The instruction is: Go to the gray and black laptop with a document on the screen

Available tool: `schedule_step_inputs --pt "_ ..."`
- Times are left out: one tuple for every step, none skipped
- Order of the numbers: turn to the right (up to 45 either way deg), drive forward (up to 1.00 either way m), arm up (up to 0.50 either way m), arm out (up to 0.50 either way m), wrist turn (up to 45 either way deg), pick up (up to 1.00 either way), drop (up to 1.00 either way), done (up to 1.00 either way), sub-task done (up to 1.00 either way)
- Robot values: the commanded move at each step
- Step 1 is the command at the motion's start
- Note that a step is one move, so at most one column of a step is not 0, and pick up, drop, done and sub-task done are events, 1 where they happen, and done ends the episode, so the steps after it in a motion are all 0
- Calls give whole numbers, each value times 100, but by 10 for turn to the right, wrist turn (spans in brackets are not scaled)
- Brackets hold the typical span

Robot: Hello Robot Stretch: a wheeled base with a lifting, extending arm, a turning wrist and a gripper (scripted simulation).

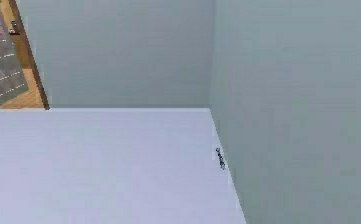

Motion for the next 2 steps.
schedule_step_inputs --pt "-390 0 0 0 0 0 0 0 0" --pt "0 100 0 0 0 0 0 0 0"
